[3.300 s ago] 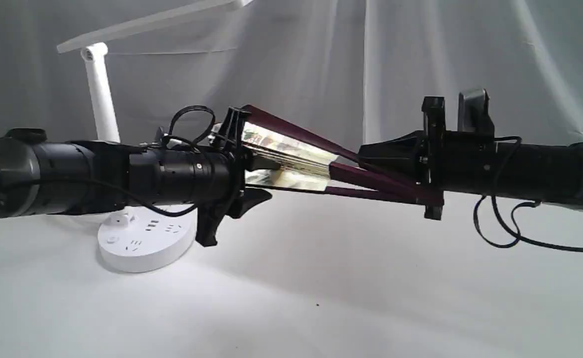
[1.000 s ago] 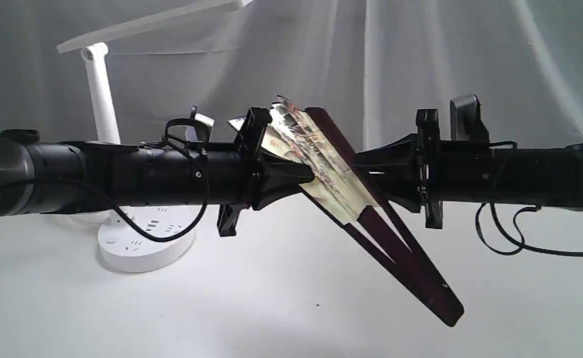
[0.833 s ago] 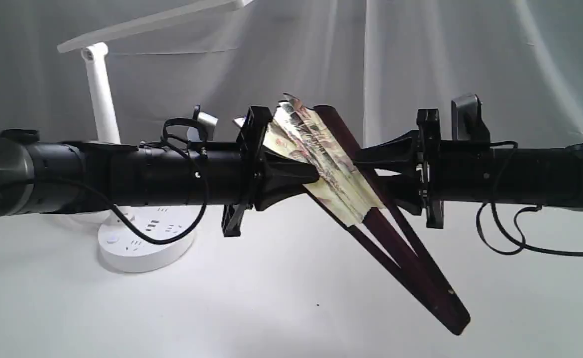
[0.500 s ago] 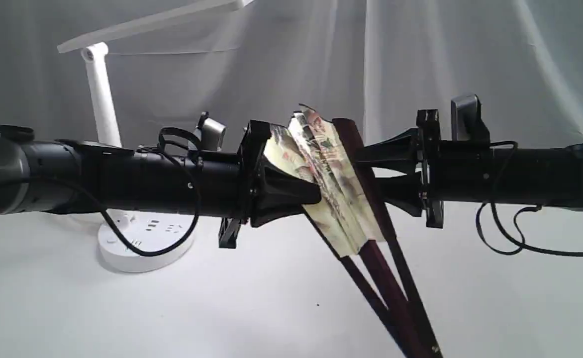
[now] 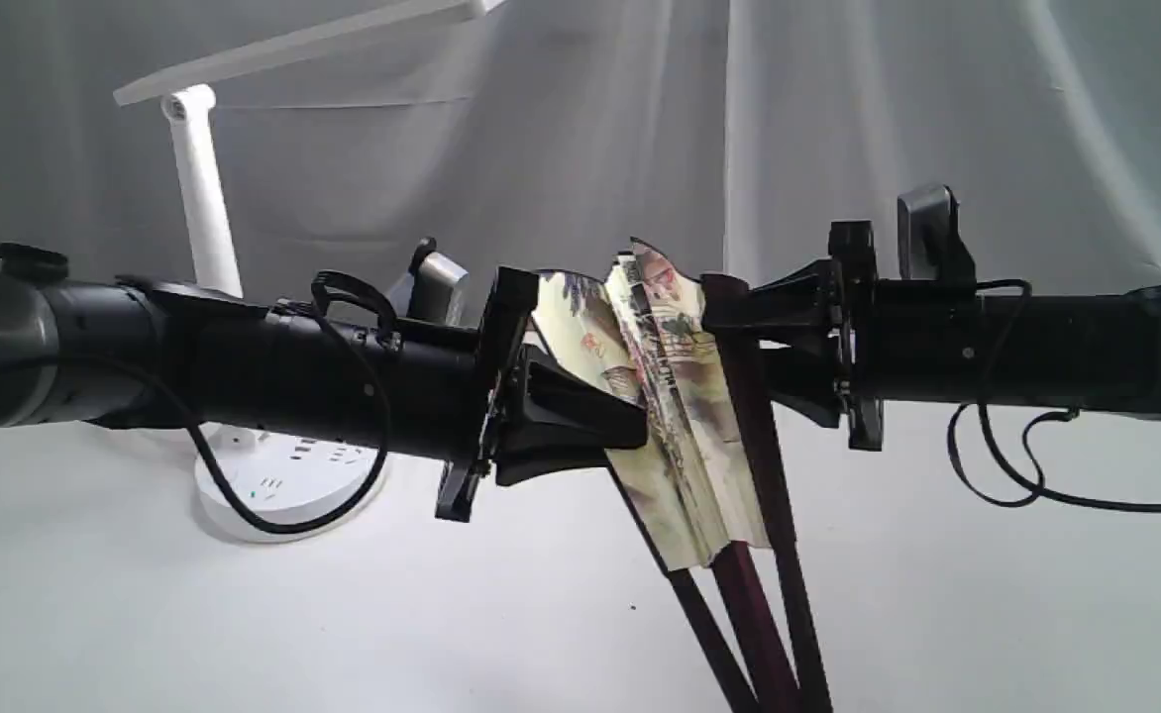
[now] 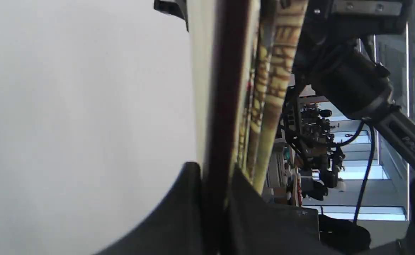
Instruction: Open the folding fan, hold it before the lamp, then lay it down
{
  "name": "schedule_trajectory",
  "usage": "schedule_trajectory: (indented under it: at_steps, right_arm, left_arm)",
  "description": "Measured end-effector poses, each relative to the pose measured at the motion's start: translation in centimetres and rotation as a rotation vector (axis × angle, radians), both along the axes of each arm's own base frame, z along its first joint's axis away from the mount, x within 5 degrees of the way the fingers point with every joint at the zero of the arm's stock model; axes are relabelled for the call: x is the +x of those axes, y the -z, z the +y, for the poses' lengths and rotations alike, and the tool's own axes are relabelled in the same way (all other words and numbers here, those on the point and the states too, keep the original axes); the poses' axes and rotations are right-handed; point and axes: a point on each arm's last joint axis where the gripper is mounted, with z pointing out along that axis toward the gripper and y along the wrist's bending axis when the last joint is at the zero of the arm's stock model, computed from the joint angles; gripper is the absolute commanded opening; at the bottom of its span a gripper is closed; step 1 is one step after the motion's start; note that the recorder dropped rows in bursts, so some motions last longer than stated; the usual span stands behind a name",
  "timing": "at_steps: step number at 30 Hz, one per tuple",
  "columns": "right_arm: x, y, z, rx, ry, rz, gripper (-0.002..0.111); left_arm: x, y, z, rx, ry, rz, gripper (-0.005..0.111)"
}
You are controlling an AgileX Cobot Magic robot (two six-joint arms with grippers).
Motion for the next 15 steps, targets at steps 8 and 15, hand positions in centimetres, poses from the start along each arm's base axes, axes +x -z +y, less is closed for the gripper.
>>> schedule_trajectory:
  at_steps: [8, 15]
  right_arm:
    - [-0.15, 0.19, 0.02, -0.023, -0.018, -0.002, 0.011]
    - [0.02, -0.26, 0.01, 0.021, 0.005, 0.001, 0.0]
  left_arm:
    - [0.0, 0.06, 0.01, 0.006, 0.001, -0.004, 0.0]
    - [0.45, 0.57, 0.15, 0.05, -0.052, 0.0, 0.0]
